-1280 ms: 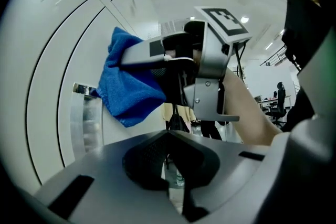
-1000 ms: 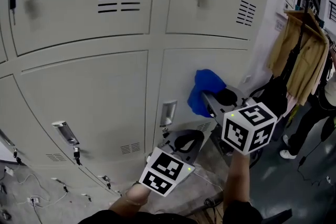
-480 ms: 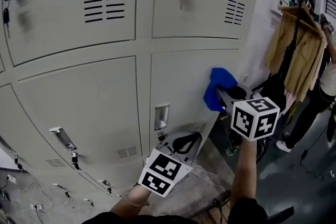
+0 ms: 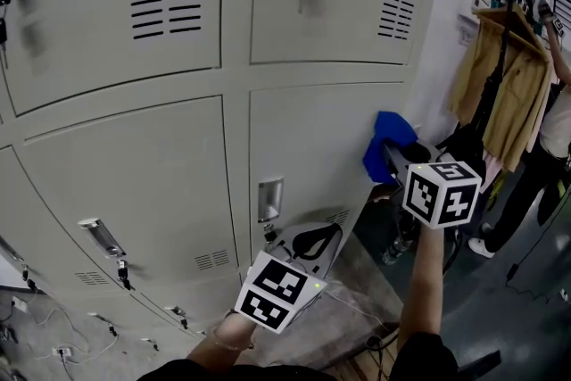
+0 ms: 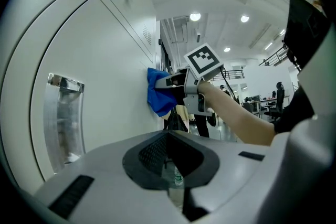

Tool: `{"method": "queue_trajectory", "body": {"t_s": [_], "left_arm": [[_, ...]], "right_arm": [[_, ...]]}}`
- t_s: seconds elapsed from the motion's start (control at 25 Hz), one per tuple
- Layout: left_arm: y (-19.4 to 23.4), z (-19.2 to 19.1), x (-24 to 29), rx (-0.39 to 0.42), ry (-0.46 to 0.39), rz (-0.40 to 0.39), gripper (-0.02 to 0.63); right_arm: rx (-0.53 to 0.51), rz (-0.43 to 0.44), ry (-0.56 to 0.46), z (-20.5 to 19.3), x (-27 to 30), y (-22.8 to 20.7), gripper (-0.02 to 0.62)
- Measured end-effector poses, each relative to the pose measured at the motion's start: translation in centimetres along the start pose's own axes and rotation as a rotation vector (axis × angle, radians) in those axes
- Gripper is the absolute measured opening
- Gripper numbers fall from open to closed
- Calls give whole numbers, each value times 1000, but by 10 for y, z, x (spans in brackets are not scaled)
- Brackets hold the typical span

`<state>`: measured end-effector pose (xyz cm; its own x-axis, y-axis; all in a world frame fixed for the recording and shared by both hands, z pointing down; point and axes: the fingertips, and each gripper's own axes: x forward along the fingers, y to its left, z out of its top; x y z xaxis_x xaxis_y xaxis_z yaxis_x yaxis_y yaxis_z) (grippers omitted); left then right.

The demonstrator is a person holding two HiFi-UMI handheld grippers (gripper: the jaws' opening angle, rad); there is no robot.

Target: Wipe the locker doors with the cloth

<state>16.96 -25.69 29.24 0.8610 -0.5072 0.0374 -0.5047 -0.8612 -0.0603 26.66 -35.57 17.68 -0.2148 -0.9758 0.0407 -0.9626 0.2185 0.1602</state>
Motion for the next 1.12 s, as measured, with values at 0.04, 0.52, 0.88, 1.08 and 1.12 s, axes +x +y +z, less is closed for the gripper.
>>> {"method": "queue_trajectory", "body": {"t_s": [0.04, 0.52, 0.88, 1.08, 1.12], "left_arm": [[1, 0, 1, -4, 1, 0, 6], [4, 0, 1, -18, -1, 5, 6], [3, -10, -12, -12, 12, 34, 6], [6, -20, -23, -15, 32, 65, 6], [6, -21, -25, -15, 35, 71, 6]], "right_arm": [[1, -14, 2, -1, 0, -4, 84], [6, -28, 2, -3, -9, -7, 84], [43, 304, -48, -4, -51, 102, 84], [43, 428, -17, -15, -48, 148, 84], [48, 446, -9, -18, -45, 154, 84]]}}
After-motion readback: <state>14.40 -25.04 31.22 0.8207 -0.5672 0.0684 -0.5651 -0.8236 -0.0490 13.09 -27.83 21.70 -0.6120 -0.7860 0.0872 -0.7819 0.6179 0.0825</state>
